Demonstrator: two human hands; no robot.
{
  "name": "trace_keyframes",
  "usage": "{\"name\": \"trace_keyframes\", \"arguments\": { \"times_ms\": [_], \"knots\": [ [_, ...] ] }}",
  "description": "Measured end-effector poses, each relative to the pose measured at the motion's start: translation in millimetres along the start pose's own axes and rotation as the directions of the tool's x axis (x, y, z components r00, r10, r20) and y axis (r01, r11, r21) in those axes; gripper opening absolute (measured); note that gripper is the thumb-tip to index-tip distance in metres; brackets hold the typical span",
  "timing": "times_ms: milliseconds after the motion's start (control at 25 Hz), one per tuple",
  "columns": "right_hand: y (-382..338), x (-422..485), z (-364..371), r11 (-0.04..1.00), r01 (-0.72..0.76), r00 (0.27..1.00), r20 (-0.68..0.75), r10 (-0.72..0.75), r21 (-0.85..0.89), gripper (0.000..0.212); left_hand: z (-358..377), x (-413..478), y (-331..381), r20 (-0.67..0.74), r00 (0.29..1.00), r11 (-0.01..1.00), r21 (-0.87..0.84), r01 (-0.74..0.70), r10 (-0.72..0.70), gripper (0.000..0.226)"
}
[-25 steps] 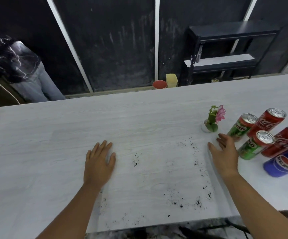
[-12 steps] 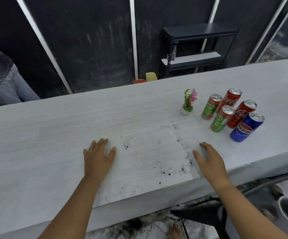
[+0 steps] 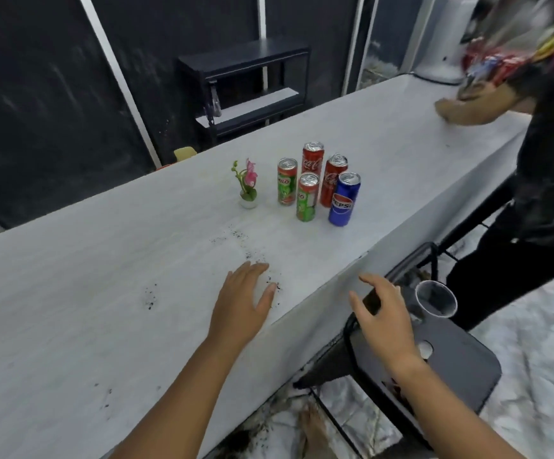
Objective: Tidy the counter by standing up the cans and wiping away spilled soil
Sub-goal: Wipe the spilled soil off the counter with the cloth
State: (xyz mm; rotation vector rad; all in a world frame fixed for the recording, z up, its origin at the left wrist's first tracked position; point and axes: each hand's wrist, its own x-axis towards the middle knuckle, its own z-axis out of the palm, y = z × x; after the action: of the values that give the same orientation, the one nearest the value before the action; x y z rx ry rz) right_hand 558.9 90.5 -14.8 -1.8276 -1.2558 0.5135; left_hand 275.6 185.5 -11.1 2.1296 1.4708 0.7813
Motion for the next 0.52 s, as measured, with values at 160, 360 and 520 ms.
{"name": "trace_keyframes", "arguments": {
  "times_ms": [160,360,520],
  "knots": [
    [45.6,-20.3,-54.9,0.983,-0.18,0.973,-0.141,0.182,0.028,0.033,58.0,11.4,79.9,0.074,0.97,0.971,-0.079,-0.226,0.231,0.04],
    [112.9,-64.7,-100.8,0.919,-0.384,0.884,-0.25,0.395,0.092,0.035,134.0,0.4,152.4,0.257,0.844,0.88,-0.195,-0.433,0.471,0.036],
    [150.5,-95.9,-106.4,0.869,-0.486,0.825,-0.277,0.492,0.095,0.037,185.7,-8.5,160.5,0.449,0.738,0.863,-0.229,-0.449,0.503,0.039]
  ]
}}
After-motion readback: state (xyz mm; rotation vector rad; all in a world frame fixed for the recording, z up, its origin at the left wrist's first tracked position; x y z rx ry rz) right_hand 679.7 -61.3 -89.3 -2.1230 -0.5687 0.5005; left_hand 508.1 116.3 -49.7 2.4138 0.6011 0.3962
